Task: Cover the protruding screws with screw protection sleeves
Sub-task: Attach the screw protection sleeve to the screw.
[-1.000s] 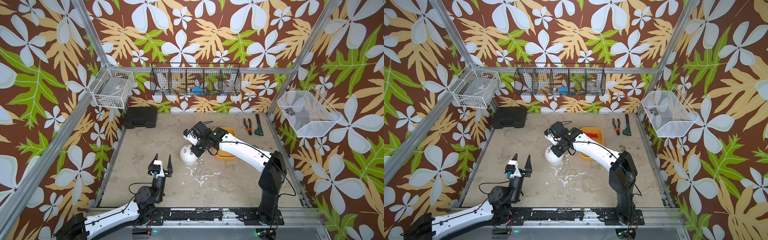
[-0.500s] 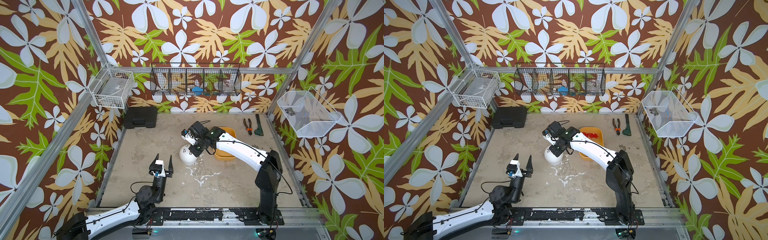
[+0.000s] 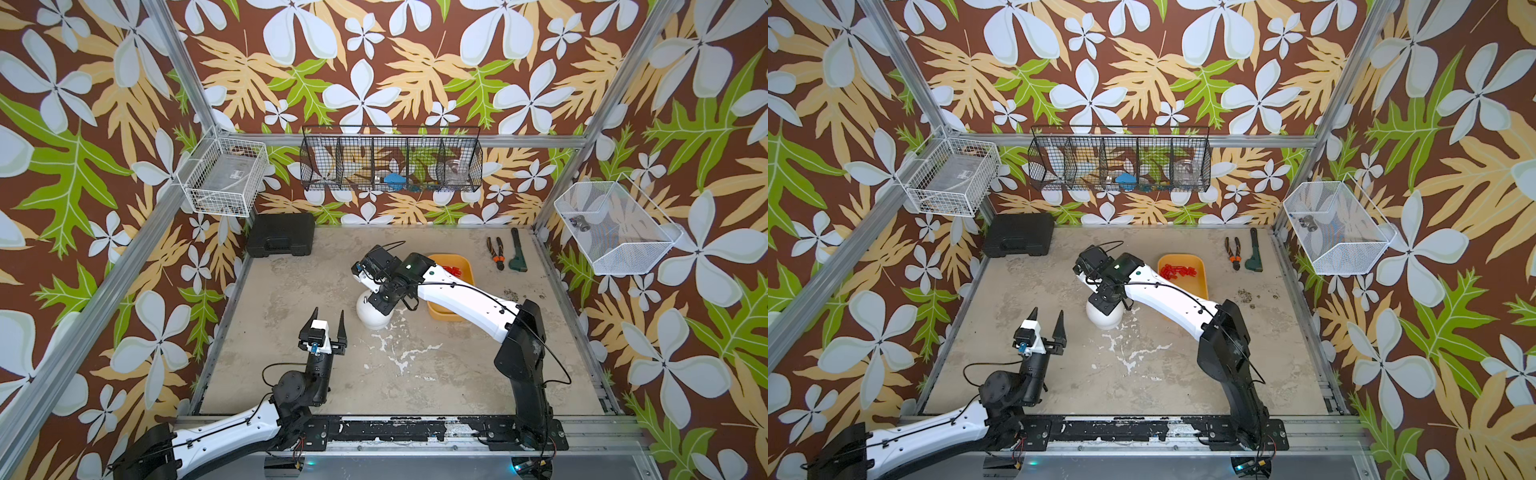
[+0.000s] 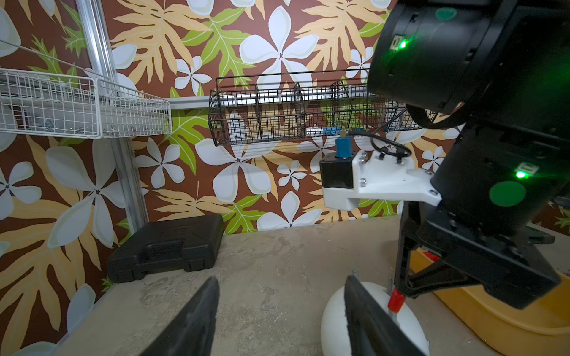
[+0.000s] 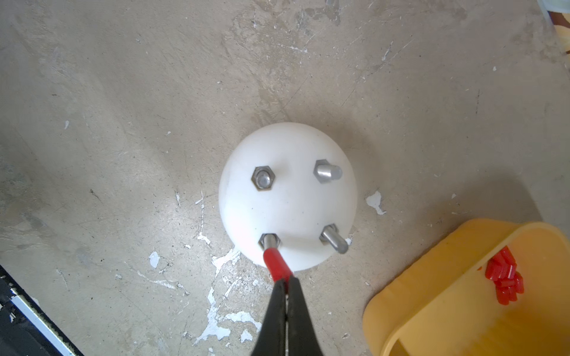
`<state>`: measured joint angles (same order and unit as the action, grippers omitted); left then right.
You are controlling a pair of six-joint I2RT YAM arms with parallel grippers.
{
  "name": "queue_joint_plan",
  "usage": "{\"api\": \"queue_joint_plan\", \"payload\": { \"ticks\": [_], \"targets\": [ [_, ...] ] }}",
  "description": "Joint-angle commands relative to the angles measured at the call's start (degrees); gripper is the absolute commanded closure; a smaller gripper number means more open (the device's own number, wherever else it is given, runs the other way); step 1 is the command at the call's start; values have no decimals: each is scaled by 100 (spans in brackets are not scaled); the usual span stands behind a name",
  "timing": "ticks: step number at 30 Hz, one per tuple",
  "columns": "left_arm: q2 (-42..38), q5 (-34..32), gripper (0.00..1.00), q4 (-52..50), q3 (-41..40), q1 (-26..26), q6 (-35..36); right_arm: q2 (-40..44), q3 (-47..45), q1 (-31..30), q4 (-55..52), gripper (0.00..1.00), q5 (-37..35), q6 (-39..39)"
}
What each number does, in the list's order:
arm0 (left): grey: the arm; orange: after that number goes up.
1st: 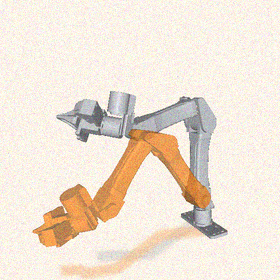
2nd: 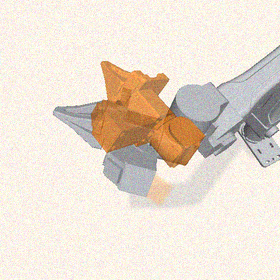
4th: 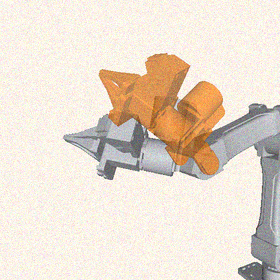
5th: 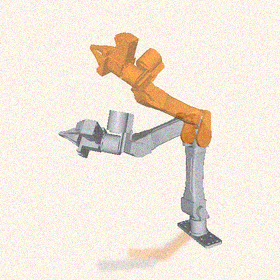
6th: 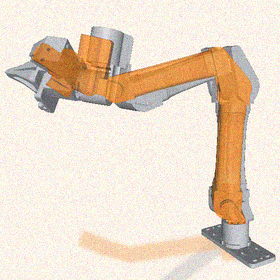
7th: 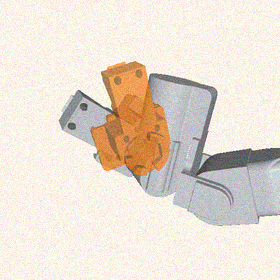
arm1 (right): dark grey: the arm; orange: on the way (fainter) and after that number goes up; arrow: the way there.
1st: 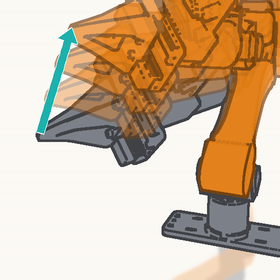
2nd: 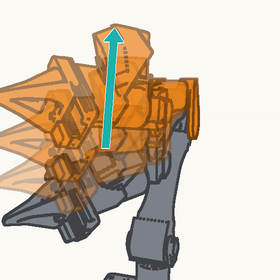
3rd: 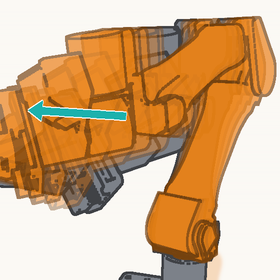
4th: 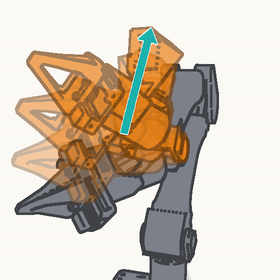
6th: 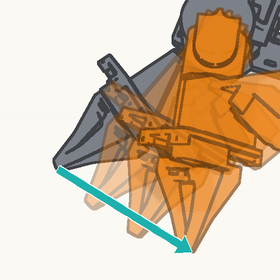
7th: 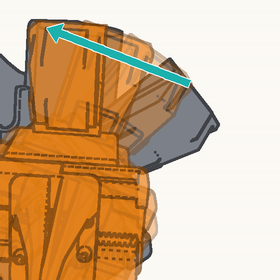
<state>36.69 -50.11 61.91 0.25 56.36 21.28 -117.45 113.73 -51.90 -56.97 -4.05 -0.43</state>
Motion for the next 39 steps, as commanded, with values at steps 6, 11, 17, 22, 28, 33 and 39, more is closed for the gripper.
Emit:
{"api": "queue_joint_plan", "payload": {
  "ticks": [6, 11, 17, 22, 28, 33, 39],
  "targets": [
    [-32, -18, 35, 76, -473, -8, 7, -274, 489, -89, -437, 100, -556, -142],
    [-15, 9, 34, 77, -473, -20, 8, -364, 575, -171, -499, 100, -645, -179],
    [-6, 10, 35, 82, -465, -17, 8, -410, 617, -232, -536, 100, -624, -208],
    [1, 34, 34, 82, -465, -15, 4, -501, 747, -237, -551, 100, -534, -216],
    [-1, 13, 34, 80, -465, -15, 17, -526, 773, -263, -549, 100, -455, -226],
    [2, -7, 34, 76, -465, -28, 21, -474, 684, -283, -570, 100, -429, -190],
    [21, 10, 34, 86, -465, -28, 6, -253, 369, -285, -486, 100, -610, -134]
  ]
}}
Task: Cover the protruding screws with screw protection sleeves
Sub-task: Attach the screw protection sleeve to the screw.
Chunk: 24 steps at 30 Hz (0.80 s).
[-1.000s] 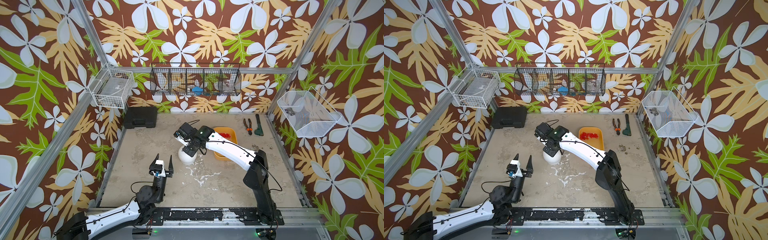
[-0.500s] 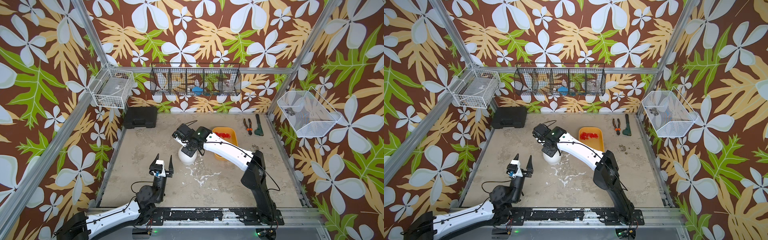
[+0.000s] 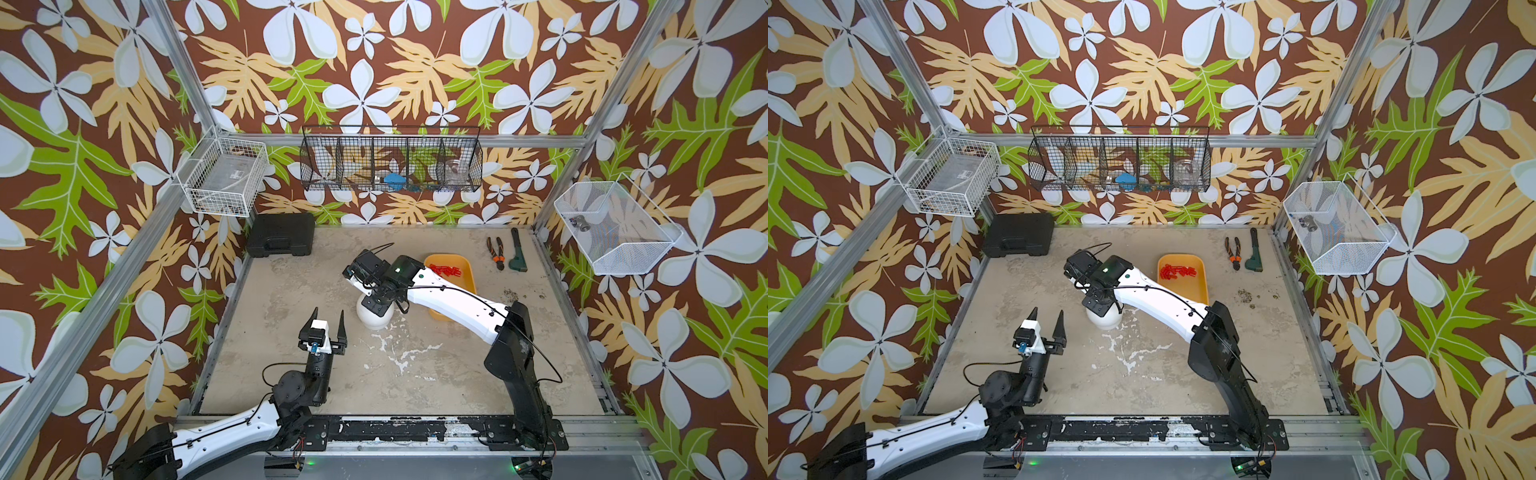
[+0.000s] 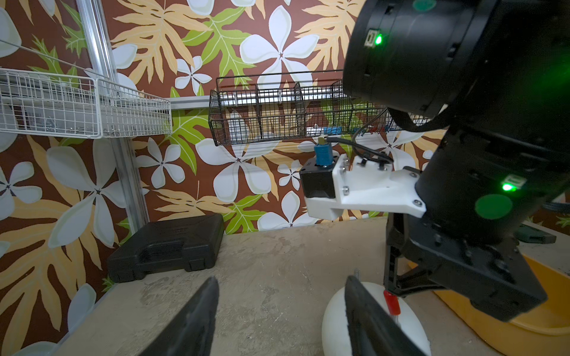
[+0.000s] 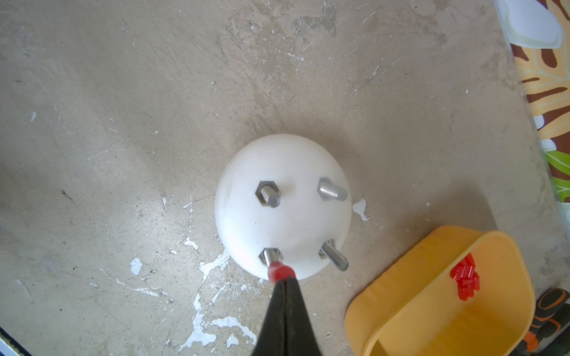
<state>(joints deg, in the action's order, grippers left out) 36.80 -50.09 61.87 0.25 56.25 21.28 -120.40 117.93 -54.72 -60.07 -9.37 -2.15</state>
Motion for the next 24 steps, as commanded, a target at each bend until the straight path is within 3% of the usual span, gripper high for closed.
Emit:
{"api": "queue_joint_plan", "payload": {
  "ticks": [1, 15, 18, 20, 24],
  "targets": [
    [19, 16, 34, 91, -460, -17, 8, 51, -59, -4, -189, 100, -50, 48],
    [74, 186, 32, 105, -456, -42, -59, 212, -110, 11, -3, 100, -91, 104],
    [115, 637, 23, -27, -390, -101, -274, 743, -408, 102, 441, 83, 97, 251],
    [141, 784, 9, -220, -296, -236, -646, 1271, -960, 291, 1045, 67, 546, 417],
    [30, 1743, 3, -1887, 369, -873, -2325, 2623, -3301, 1281, 3396, 43, 1835, 1432]
  ]
}}
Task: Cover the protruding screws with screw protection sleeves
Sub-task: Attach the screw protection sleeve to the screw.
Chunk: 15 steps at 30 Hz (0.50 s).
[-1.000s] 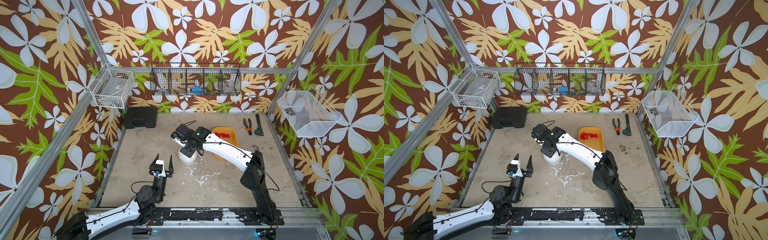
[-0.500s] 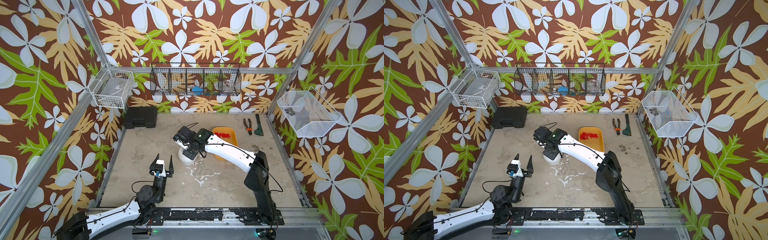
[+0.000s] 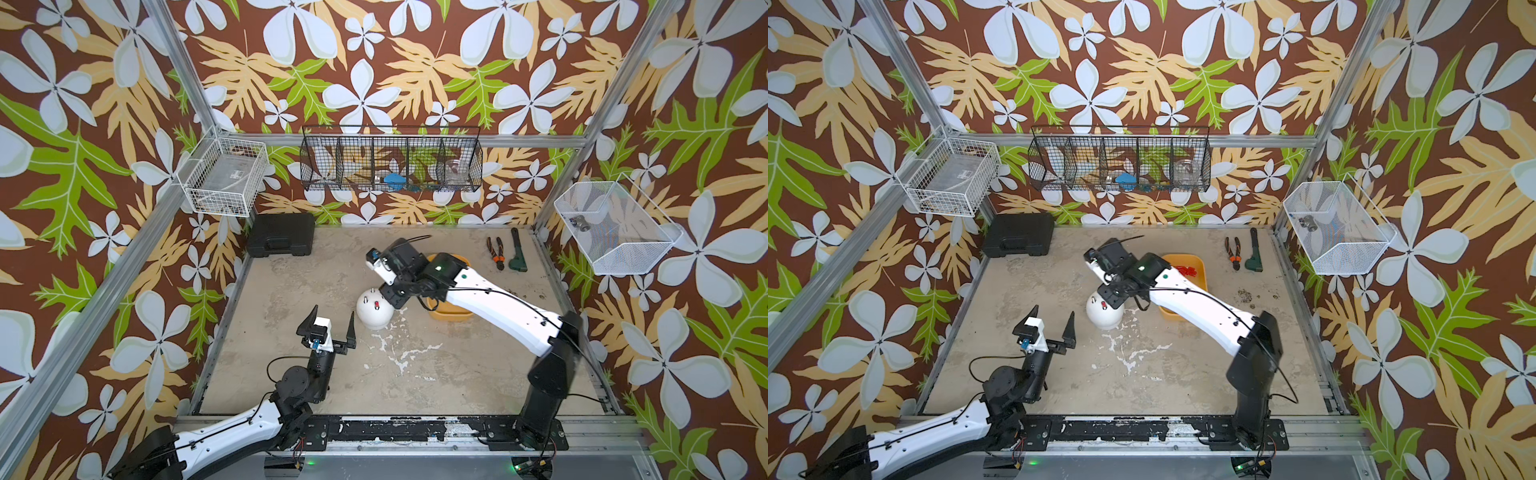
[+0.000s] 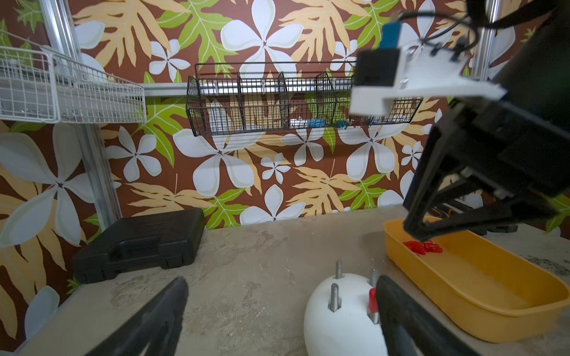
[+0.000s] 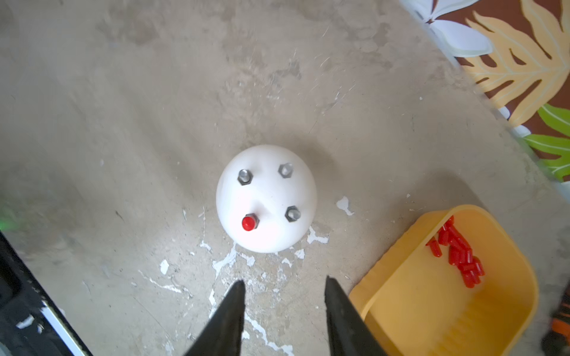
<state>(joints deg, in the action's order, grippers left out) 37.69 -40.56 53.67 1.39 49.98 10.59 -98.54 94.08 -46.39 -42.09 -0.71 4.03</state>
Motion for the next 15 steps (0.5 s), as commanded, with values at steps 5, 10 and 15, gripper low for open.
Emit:
{"api": "queue_joint_plan", "payload": {
  "ticks": [5, 10, 15],
  "targets": [
    [86, 2694, 4, -3031, 1384, -765, -3269, 1789, -3259, 1659, 4136, 22, 2284, 2045],
    [978, 4756, 5, -3109, 2035, -1486, -4242, 2399, -4540, 2228, 5808, 18, 2764, 2837],
    [1960, 5337, 8, -3048, 2384, -1621, -4579, 2488, -4926, 2255, 6501, 19, 3193, 3167]
  ]
}}
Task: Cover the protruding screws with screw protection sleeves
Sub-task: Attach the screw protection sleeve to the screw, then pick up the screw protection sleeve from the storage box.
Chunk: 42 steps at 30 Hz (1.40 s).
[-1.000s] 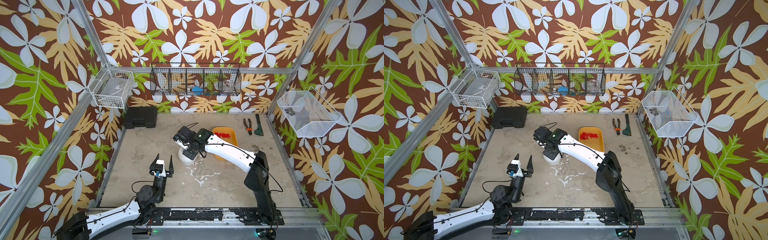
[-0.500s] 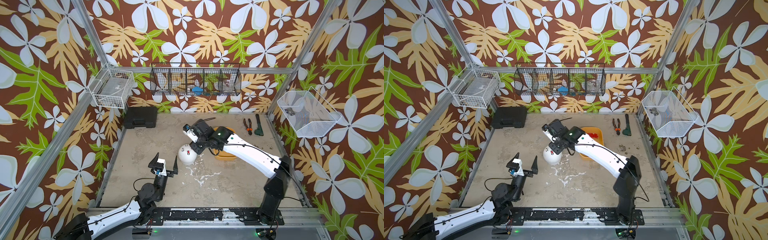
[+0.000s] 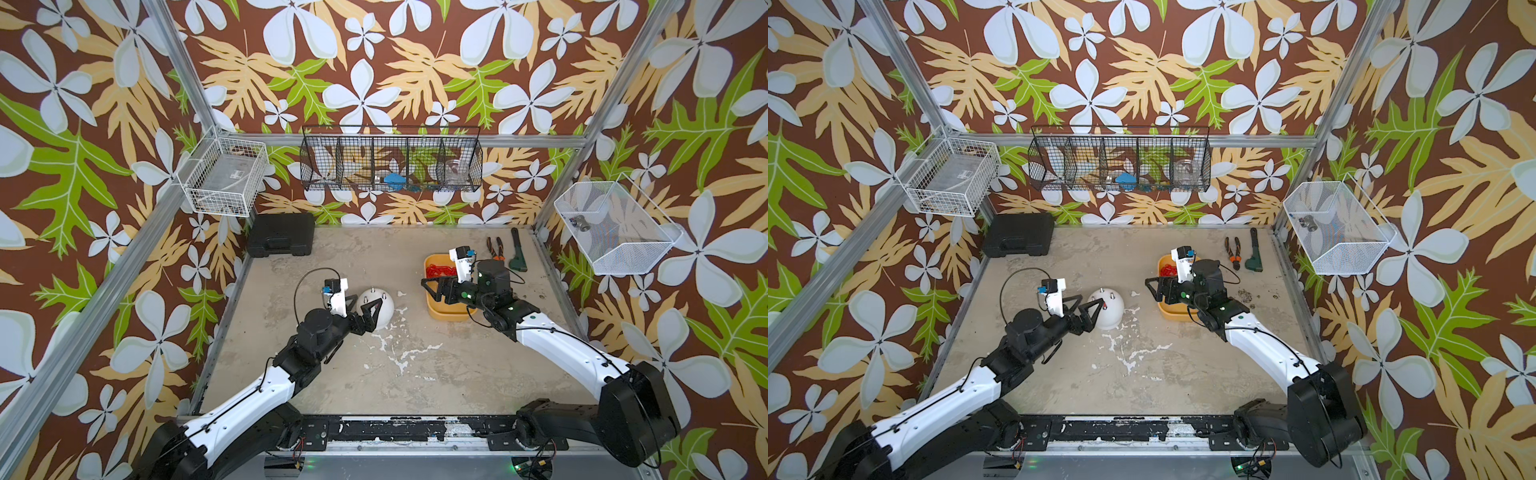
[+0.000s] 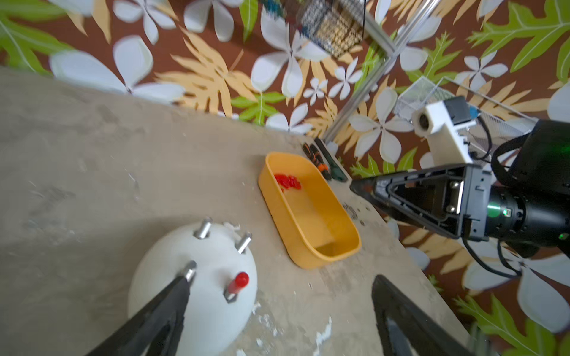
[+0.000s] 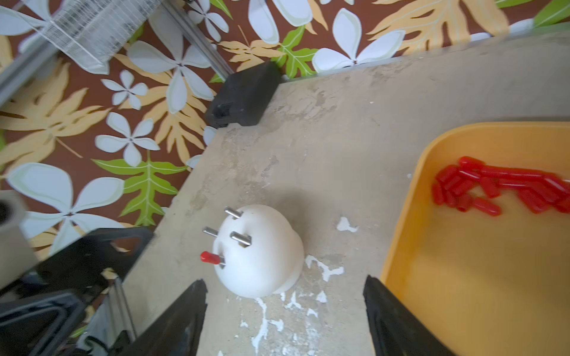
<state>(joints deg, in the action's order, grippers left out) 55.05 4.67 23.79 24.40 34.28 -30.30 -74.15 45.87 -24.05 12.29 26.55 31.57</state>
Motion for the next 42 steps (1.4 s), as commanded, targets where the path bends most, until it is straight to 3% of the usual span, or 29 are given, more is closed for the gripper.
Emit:
{"api": "queue_joint_plan", "payload": {
  "ticks": [1, 4, 8, 16, 20, 32, 37, 42],
  "targets": [
    [318, 810, 8, 42, 61, -73, -577, 61, -172, 20, 1239, 19, 614, 502],
    [502, 704, 10, 250, -33, -305, -784, 113, -289, 19, 1443, 20, 926, 642],
    [817, 1054, 12, 700, -195, -770, -1124, 258, -432, 16, 1484, 20, 992, 633],
    [1428, 918, 12, 305, 267, -783, -574, 367, -413, 22, 1250, 20, 972, 449],
    [1498, 599, 12, 251, 158, -819, -661, 327, -378, 22, 1268, 21, 1005, 471],
    [2053, 466, 15, 488, 26, -854, -520, 242, -359, 15, 1210, 21, 1114, 376],
    [1618, 215, 15, 231, 119, -857, -284, 234, -209, 19, 918, 21, 881, 254],
    [1257, -315, 15, -241, 269, -950, 32, -11, 551, 26, -692, 29, -848, -467]
  ]
}}
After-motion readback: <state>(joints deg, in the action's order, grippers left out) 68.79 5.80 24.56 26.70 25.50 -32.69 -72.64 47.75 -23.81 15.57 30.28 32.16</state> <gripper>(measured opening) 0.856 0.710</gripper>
